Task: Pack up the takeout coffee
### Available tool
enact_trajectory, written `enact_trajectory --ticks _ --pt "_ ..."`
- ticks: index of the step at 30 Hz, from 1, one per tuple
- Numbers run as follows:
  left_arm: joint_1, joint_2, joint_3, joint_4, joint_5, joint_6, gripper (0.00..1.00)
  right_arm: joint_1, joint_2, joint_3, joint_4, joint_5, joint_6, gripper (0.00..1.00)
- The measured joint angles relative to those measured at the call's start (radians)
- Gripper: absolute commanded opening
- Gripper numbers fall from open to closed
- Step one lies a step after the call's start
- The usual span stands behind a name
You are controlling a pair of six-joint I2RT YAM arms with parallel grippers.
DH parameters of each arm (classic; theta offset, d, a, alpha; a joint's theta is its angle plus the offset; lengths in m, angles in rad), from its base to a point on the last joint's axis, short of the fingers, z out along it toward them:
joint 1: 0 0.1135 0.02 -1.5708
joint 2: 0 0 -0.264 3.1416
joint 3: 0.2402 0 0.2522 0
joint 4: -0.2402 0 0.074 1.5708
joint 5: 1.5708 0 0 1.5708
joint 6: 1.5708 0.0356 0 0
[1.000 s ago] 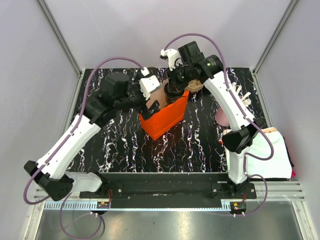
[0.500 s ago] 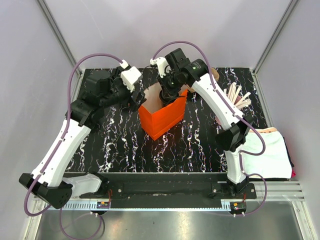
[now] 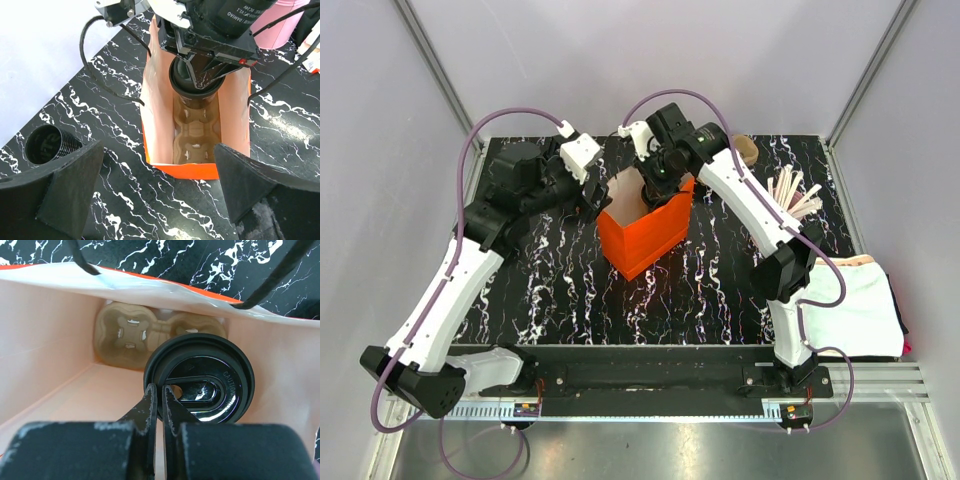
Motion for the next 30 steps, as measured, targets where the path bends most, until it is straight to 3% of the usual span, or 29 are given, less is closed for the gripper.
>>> enact_trajectory --ticks 21,30 --pt "0.010 0.004 -0.008 0.010 -0.001 -0.003 0.99 0.000 0.000 -0.135 0.137 0.024 -0.050 0.00" --pt "0.012 0.079 -0.008 0.053 -0.015 -0.003 0.99 -0.002 -0.001 -0.194 0.179 0.016 -0.065 0.00"
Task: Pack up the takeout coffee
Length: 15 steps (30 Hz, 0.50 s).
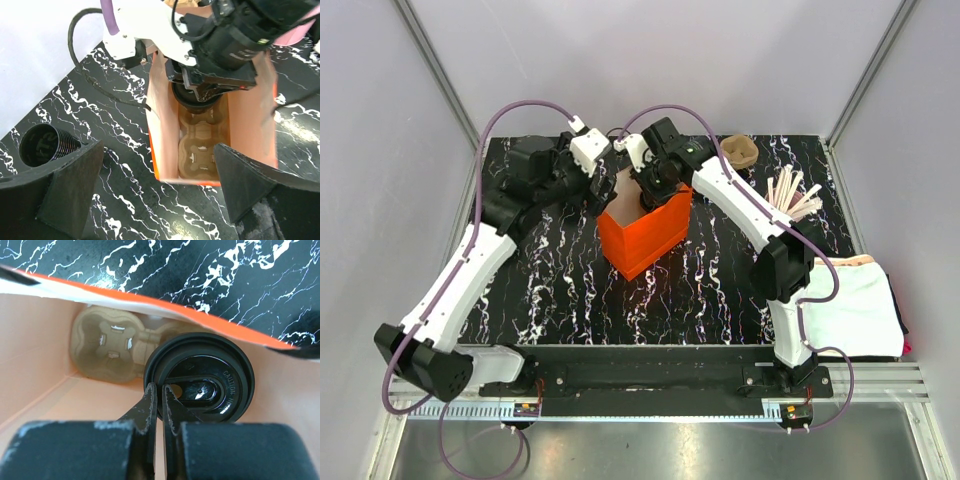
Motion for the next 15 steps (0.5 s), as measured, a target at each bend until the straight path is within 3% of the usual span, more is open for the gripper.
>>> enact_trajectory --ticks 15 --pt "0.010 0.126 0.003 0.062 -0.057 -0.020 0.99 -0.023 -0.025 -0.092 0.084 -0.038 -0.012 0.00"
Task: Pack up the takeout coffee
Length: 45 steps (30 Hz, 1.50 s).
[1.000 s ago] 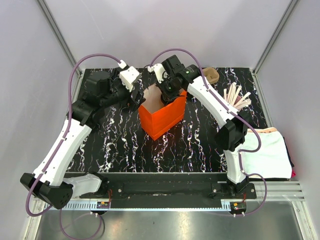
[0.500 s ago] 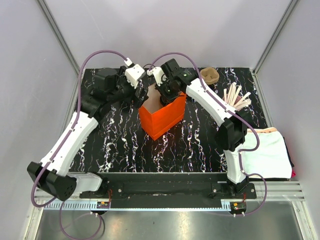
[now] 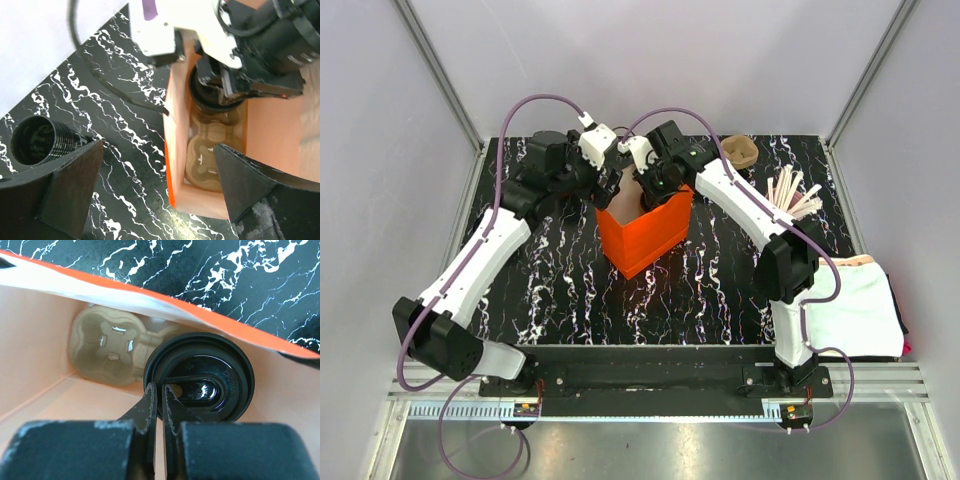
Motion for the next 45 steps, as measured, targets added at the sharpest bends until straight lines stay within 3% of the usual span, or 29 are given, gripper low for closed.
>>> enact_trajectory --ticks 45 --pt "0.005 0.040 -0.003 0.057 -0.056 -0.044 0.99 -0.011 -0.044 -0.160 0.154 -0.048 -0.033 0.00"
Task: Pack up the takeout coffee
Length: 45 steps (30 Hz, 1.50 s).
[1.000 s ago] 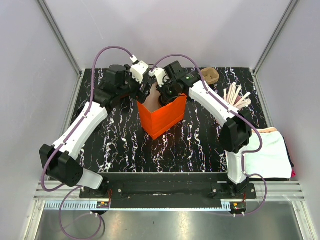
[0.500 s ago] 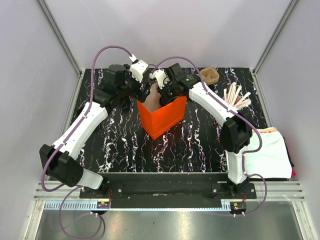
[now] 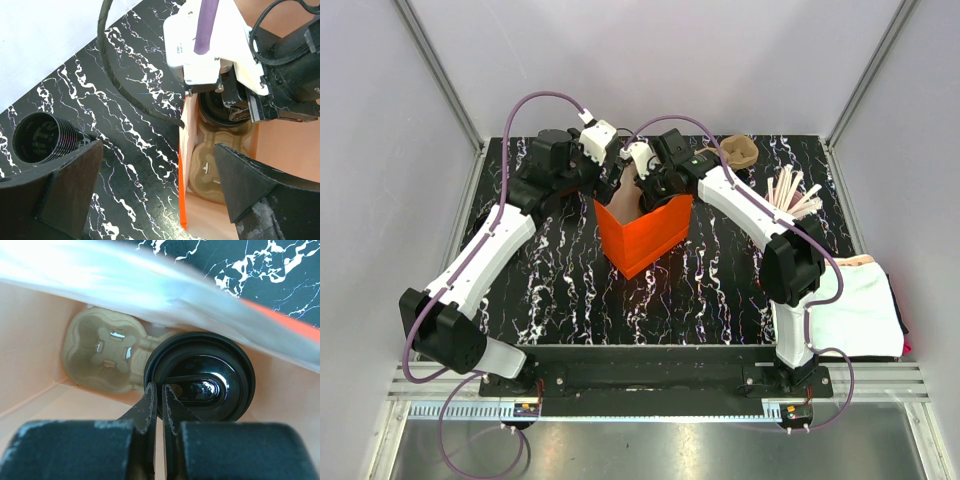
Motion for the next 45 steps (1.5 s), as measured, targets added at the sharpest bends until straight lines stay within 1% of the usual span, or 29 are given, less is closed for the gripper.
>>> enact_trajectory --ticks 21,25,29,32,33,35,36,38,40,43,45 --pt "0.000 0.000 0.000 0.010 0.000 0.000 0.99 -0.006 0.000 -0.013 0.014 -0.012 0.000 0.01" --pt "0.000 0.000 0.000 0.010 0.000 0.000 0.99 -0.006 0.000 -0.013 0.016 -0.012 -0.002 0.06" --pt "0.000 0.000 0.000 0.011 0.000 0.000 0.99 -0.006 0.000 -0.014 0.016 -0.012 -0.003 0.18" --pt "0.000 -0.002 -0.002 0.011 0.000 0.000 0.99 -0.006 0.000 -0.014 0.016 -0.012 -0.005 0.23" --pt "0.000 -0.002 -0.002 0.011 0.000 0.000 0.99 -0.006 0.000 -0.014 0.016 -0.013 -0.006 0.28" --pt "0.000 -0.003 -0.002 0.011 0.000 0.000 0.99 -0.006 0.000 -0.014 0.015 -0.013 -0.005 0.32" --pt "0.000 -0.003 -0.002 0.011 0.000 0.000 0.99 -0.006 0.000 -0.014 0.015 -0.013 -0.006 0.36" --pt "0.000 -0.003 -0.002 0.011 0.000 0.000 0.99 -0.006 0.000 -0.015 0.015 -0.016 -0.007 0.40" --pt "0.000 -0.003 -0.002 0.011 0.000 0.000 0.99 -0.006 0.000 -0.015 0.015 -0.017 -0.007 0.47" --pt "0.000 -0.004 -0.002 0.011 0.000 0.000 0.99 -0.006 0.000 -0.015 0.014 -0.018 -0.007 0.53" --pt "0.000 -0.005 -0.002 0.011 0.000 0.000 0.99 -0.006 0.000 -0.015 0.014 -0.018 -0.008 0.56"
